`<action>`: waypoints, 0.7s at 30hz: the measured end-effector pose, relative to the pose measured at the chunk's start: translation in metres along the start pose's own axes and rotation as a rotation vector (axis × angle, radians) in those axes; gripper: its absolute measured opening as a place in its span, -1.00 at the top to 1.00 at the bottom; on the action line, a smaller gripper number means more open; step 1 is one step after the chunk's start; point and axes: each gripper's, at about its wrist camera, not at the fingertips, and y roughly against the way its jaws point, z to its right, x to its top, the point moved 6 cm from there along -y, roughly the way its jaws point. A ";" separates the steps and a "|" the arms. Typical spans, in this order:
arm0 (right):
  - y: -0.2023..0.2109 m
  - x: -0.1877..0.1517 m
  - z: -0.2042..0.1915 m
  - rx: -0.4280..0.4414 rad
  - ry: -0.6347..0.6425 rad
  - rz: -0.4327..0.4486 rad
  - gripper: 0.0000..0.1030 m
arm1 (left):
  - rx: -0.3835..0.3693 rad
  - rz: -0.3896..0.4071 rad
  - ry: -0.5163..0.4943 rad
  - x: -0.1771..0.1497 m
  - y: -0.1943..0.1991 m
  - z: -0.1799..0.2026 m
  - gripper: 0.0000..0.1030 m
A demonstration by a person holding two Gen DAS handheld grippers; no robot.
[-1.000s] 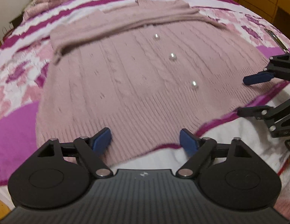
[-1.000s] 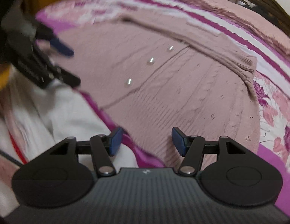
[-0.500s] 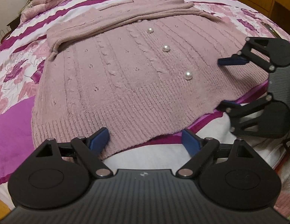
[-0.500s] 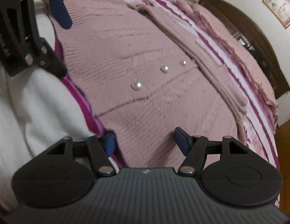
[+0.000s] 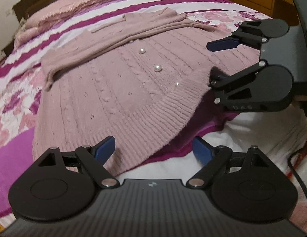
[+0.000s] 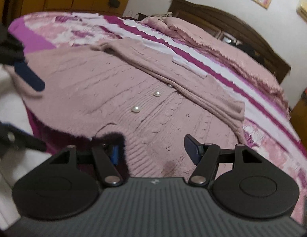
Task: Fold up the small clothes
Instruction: 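Move both grippers open toward the ribbed hem of the cardigan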
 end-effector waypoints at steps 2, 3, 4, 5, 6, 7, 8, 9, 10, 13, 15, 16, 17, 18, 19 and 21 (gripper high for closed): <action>0.002 -0.002 0.001 0.012 -0.024 -0.004 -0.28 | 0.057 -0.007 -0.020 0.000 -0.006 -0.004 -0.74; 0.002 -0.003 0.000 0.015 -0.029 -0.008 -0.28 | 0.098 -0.017 -0.029 0.000 -0.010 -0.008 -0.74; 0.002 -0.006 0.000 0.016 -0.027 -0.013 -0.28 | 0.141 -0.025 -0.039 -0.001 -0.015 -0.013 -0.74; 0.003 -0.009 0.001 0.013 -0.019 -0.021 -0.28 | 0.190 -0.033 -0.047 -0.003 -0.019 -0.019 -0.74; 0.004 -0.013 0.001 0.006 -0.005 -0.032 -0.28 | 0.226 -0.037 -0.047 -0.004 -0.022 -0.024 -0.75; 0.004 -0.017 0.002 -0.010 0.017 -0.048 -0.28 | 0.247 -0.037 -0.036 -0.006 -0.023 -0.030 -0.75; 0.005 -0.022 0.004 -0.035 0.042 -0.066 -0.28 | 0.249 -0.033 -0.015 -0.008 -0.022 -0.037 -0.75; 0.005 -0.027 0.007 -0.064 0.065 -0.086 -0.28 | 0.252 -0.029 0.007 -0.009 -0.021 -0.042 -0.75; 0.006 -0.034 0.011 -0.094 0.083 -0.108 -0.28 | 0.265 -0.026 0.020 -0.011 -0.021 -0.047 -0.75; 0.010 -0.051 0.027 -0.150 0.077 -0.155 -0.28 | 0.287 -0.014 0.017 -0.016 -0.017 -0.053 -0.75; 0.014 -0.059 0.038 -0.176 0.046 -0.168 -0.28 | 0.305 0.000 0.014 -0.018 -0.014 -0.056 -0.75; 0.016 -0.062 0.044 -0.184 0.021 -0.165 -0.28 | 0.314 0.008 0.012 -0.018 -0.012 -0.058 -0.75; 0.017 -0.062 0.048 -0.184 0.001 -0.155 -0.28 | 0.323 0.018 0.014 -0.017 -0.011 -0.058 -0.75; 0.019 -0.063 0.050 -0.180 -0.015 -0.141 -0.27 | 0.334 0.029 0.011 -0.017 -0.010 -0.058 -0.75; 0.021 -0.062 0.051 -0.173 -0.021 -0.122 -0.26 | 0.341 0.040 0.001 -0.016 -0.009 -0.058 -0.75; 0.022 -0.059 0.049 -0.164 -0.006 -0.092 -0.06 | 0.352 0.047 -0.026 -0.014 -0.010 -0.054 -0.74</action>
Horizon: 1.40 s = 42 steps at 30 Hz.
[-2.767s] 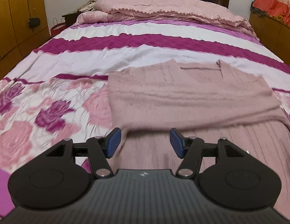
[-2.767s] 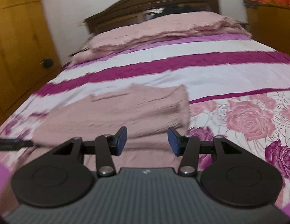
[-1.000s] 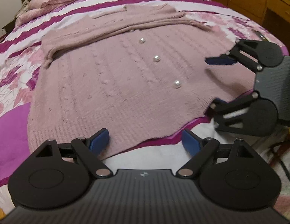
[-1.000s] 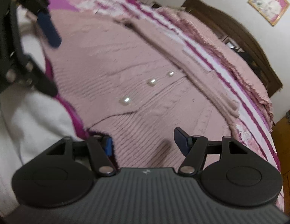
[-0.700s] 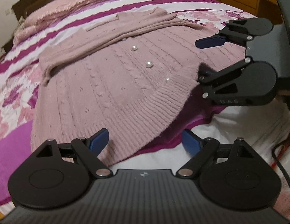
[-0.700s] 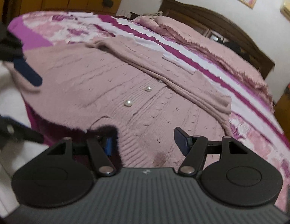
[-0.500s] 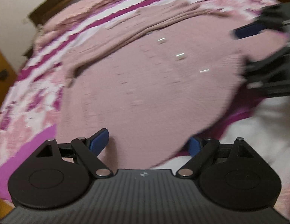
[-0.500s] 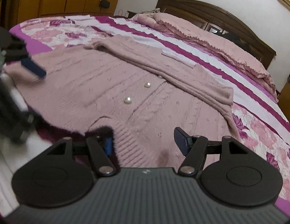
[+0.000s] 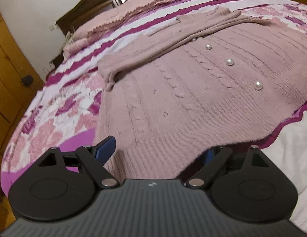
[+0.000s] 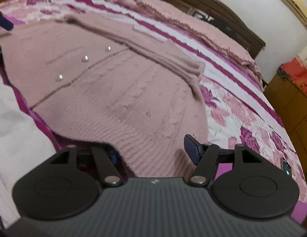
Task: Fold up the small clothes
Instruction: 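Grasp the ribbed hem with the left gripper while the right gripper grasps it too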
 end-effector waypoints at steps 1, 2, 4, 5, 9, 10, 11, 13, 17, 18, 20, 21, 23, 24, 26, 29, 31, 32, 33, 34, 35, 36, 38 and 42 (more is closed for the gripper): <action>0.000 0.002 -0.001 0.003 0.013 0.013 -0.01 | 0.003 -0.002 -0.009 0.000 -0.001 0.001 -0.74; -0.001 0.004 -0.004 0.007 0.028 0.023 0.17 | 0.001 -0.007 -0.010 0.000 -0.002 0.002 -0.73; -0.001 0.007 -0.006 0.029 0.050 0.025 0.62 | -0.016 -0.018 0.002 -0.001 -0.004 0.002 -0.67; -0.002 0.008 -0.008 0.041 0.056 0.027 0.72 | -0.029 -0.018 0.011 -0.001 -0.005 0.001 -0.59; 0.002 0.016 -0.007 0.046 0.052 0.054 0.78 | -0.103 0.023 0.021 0.005 0.004 0.003 0.57; 0.004 0.019 -0.004 0.044 0.039 0.065 0.79 | -0.101 0.031 0.026 0.008 0.005 0.003 0.76; 0.006 0.023 -0.001 0.039 0.025 0.078 0.80 | -0.102 0.039 0.037 0.012 0.007 0.002 0.79; 0.008 0.032 0.008 0.024 -0.005 0.101 0.82 | -0.104 0.061 0.078 0.022 0.010 -0.004 0.85; 0.010 0.053 0.024 0.012 -0.056 0.140 0.83 | -0.079 0.115 0.120 0.047 0.016 -0.017 0.87; 0.009 0.057 0.028 0.010 -0.065 0.149 0.83 | -0.071 0.131 0.130 0.054 0.017 -0.020 0.87; 0.007 0.070 0.037 -0.001 -0.080 0.167 0.83 | -0.065 0.157 0.142 0.068 0.019 -0.028 0.87; 0.005 0.075 0.040 -0.009 -0.082 0.175 0.83 | -0.057 0.169 0.147 0.075 0.018 -0.031 0.87; 0.001 0.088 0.046 -0.031 -0.083 0.193 0.83 | -0.040 0.193 0.158 0.089 0.017 -0.038 0.87; 0.000 0.093 0.049 -0.039 -0.089 0.201 0.83 | -0.035 0.201 0.166 0.096 0.017 -0.043 0.87; -0.005 0.104 0.055 -0.047 -0.102 0.218 0.83 | -0.022 0.218 0.175 0.109 0.014 -0.050 0.87; -0.013 0.120 0.062 -0.067 -0.103 0.245 0.83 | 0.002 0.249 0.180 0.130 0.008 -0.062 0.87; -0.020 0.131 0.067 -0.081 -0.103 0.259 0.83 | 0.016 0.269 0.186 0.147 0.002 -0.068 0.87; -0.024 0.138 0.071 -0.088 -0.103 0.268 0.84 | 0.023 0.279 0.190 0.155 -0.001 -0.072 0.87; -0.028 0.144 0.074 -0.096 -0.100 0.276 0.84 | 0.029 0.289 0.194 0.164 -0.005 -0.076 0.87; -0.034 0.150 0.077 -0.107 -0.094 0.284 0.83 | 0.036 0.301 0.198 0.173 -0.009 -0.079 0.87; -0.040 0.157 0.081 -0.120 -0.087 0.290 0.83 | 0.043 0.312 0.204 0.183 -0.014 -0.082 0.87; -0.048 0.163 0.085 -0.131 -0.081 0.296 0.84 | 0.050 0.320 0.207 0.193 -0.019 -0.086 0.87; -0.062 0.175 0.092 -0.146 -0.077 0.304 0.84 | 0.065 0.329 0.213 0.212 -0.032 -0.092 0.87; -0.093 0.193 0.102 -0.171 -0.080 0.307 0.83 | 0.090 0.329 0.210 0.240 -0.061 -0.101 0.87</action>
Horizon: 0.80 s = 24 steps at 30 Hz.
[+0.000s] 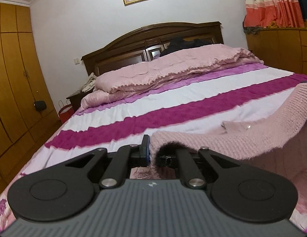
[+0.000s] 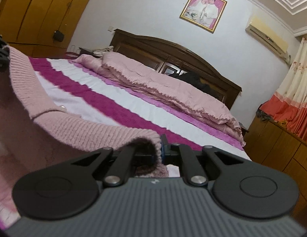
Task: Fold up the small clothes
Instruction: 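Grasp the ribbed hem with the left gripper while the right gripper grasps it too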
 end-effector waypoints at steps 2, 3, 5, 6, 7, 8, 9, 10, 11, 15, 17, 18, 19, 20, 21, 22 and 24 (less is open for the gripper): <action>-0.016 0.000 -0.002 0.001 0.003 -0.004 0.84 | 0.009 -0.011 -0.003 0.003 -0.021 -0.001 0.87; -0.024 0.000 -0.003 0.002 0.010 -0.008 0.84 | 0.013 -0.020 -0.001 0.003 -0.031 -0.001 0.87; -0.037 -0.002 -0.008 -0.001 0.026 -0.013 0.84 | 0.016 -0.039 0.004 0.001 -0.049 -0.003 0.87; -0.042 -0.004 -0.011 -0.002 0.034 -0.018 0.84 | 0.019 -0.049 0.008 -0.001 -0.058 -0.004 0.87; -0.049 -0.007 -0.013 -0.005 0.039 -0.023 0.84 | 0.019 -0.061 0.013 -0.004 -0.067 -0.004 0.87; -0.053 -0.009 -0.015 -0.007 0.041 -0.029 0.84 | 0.018 -0.074 0.020 -0.008 -0.076 -0.005 0.87; -0.058 -0.012 -0.018 -0.007 0.043 -0.037 0.84 | 0.016 -0.087 0.026 -0.012 -0.085 -0.005 0.87; -0.063 -0.016 -0.020 -0.006 0.046 -0.048 0.84 | 0.013 -0.101 0.028 -0.016 -0.094 -0.005 0.87; -0.069 -0.020 -0.022 -0.005 0.046 -0.063 0.84 | 0.011 -0.115 0.025 -0.021 -0.103 -0.003 0.87; -0.091 -0.038 -0.032 -0.003 0.063 -0.119 0.83 | 0.016 -0.158 -0.012 -0.041 -0.136 0.005 0.87; -0.102 -0.047 -0.039 -0.006 0.093 -0.139 0.82 | 0.016 -0.182 -0.025 -0.050 -0.153 0.009 0.87; -0.108 -0.051 -0.041 -0.004 0.104 -0.150 0.82 | 0.014 -0.199 -0.031 -0.055 -0.161 0.010 0.87; -0.115 -0.055 -0.043 0.001 0.109 -0.168 0.82 | 0.011 -0.218 -0.034 -0.060 -0.169 0.012 0.87; -0.121 -0.060 -0.044 0.010 0.104 -0.191 0.82 | 0.009 -0.237 -0.037 -0.065 -0.177 0.014 0.87; -0.126 -0.065 -0.045 0.023 0.096 -0.212 0.82 | 0.008 -0.254 -0.036 -0.070 -0.183 0.015 0.85; -0.132 -0.070 -0.046 0.034 0.091 -0.235 0.82 | 0.005 -0.275 -0.034 -0.075 -0.190 0.016 0.85; -0.140 -0.077 -0.051 0.056 0.086 -0.269 0.82 | 0.016 -0.309 -0.034 -0.085 -0.200 0.017 0.84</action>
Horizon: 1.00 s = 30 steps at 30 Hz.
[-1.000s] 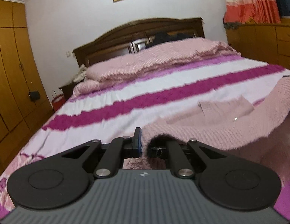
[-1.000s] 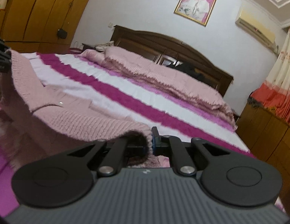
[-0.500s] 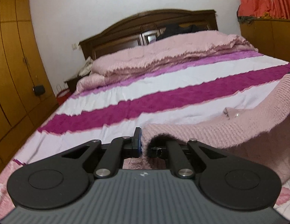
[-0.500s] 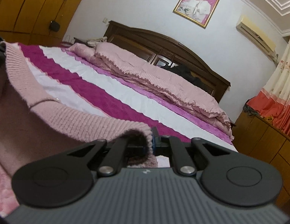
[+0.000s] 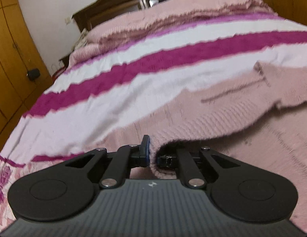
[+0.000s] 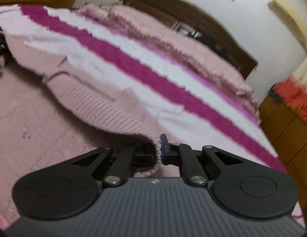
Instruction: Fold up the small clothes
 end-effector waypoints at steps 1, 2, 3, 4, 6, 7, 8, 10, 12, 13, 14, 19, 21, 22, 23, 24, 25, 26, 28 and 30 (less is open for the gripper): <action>-0.002 -0.001 -0.001 0.003 -0.006 0.000 0.82 | 0.002 -0.004 -0.001 -0.003 -0.004 0.001 0.83; -0.003 0.000 -0.001 0.004 -0.012 0.001 0.81 | 0.005 0.000 -0.006 -0.003 -0.003 0.002 0.83; -0.003 0.001 -0.001 0.009 -0.021 -0.003 0.81 | 0.010 0.002 -0.017 -0.004 -0.002 0.002 0.78; -0.002 0.001 0.000 0.014 -0.031 -0.008 0.81 | 0.013 0.002 -0.031 -0.004 0.001 0.002 0.69; 0.002 0.002 0.004 0.031 -0.051 -0.014 0.73 | 0.017 -0.006 -0.048 -0.004 0.007 -0.001 0.43; 0.005 0.002 0.006 0.037 -0.060 -0.015 0.65 | 0.018 -0.008 -0.044 -0.003 0.012 -0.004 0.19; 0.009 0.002 0.010 0.037 -0.070 -0.011 0.47 | 0.021 -0.004 -0.034 -0.001 0.019 -0.008 0.04; 0.018 0.003 0.016 0.036 -0.088 0.010 0.11 | 0.025 0.013 -0.010 0.001 0.033 -0.016 -0.32; 0.030 0.003 0.021 0.052 -0.103 0.033 -0.10 | 0.003 0.034 0.011 0.002 0.051 -0.023 -0.34; 0.037 0.002 0.023 0.063 -0.109 0.042 -0.10 | -0.008 0.041 0.020 0.002 0.058 -0.026 -0.34; 0.041 0.002 0.025 0.070 -0.112 0.046 -0.10 | -0.017 0.047 0.029 0.002 0.066 -0.028 -0.34; 0.066 -0.004 0.032 0.099 -0.118 0.079 -0.10 | -0.061 0.068 0.055 -0.005 0.099 -0.032 -0.34; 0.074 -0.007 0.032 0.127 -0.109 0.088 -0.10 | -0.092 0.071 0.035 -0.010 0.108 -0.027 -0.34; 0.076 -0.009 0.030 0.143 -0.097 0.090 -0.10 | -0.105 0.070 0.018 -0.013 0.110 -0.024 -0.34; 0.077 -0.011 0.027 0.162 -0.081 0.091 -0.10 | -0.117 0.068 0.002 -0.016 0.111 -0.020 -0.34; 0.078 -0.012 0.025 0.174 -0.068 0.091 -0.10 | -0.126 0.066 -0.012 -0.019 0.110 -0.016 -0.34; 0.078 -0.013 0.022 0.190 -0.053 0.087 -0.10 | -0.134 0.060 -0.024 -0.022 0.109 -0.012 -0.34; 0.077 -0.015 0.019 0.203 -0.041 0.081 -0.10 | -0.145 0.051 -0.034 -0.025 0.106 -0.007 -0.34; 0.071 -0.016 0.012 0.225 -0.016 0.068 -0.10 | -0.170 0.047 -0.058 -0.031 0.100 0.003 -0.34; 0.064 -0.018 0.006 0.229 0.008 0.061 -0.10 | -0.159 0.062 -0.097 -0.035 0.090 0.011 -0.34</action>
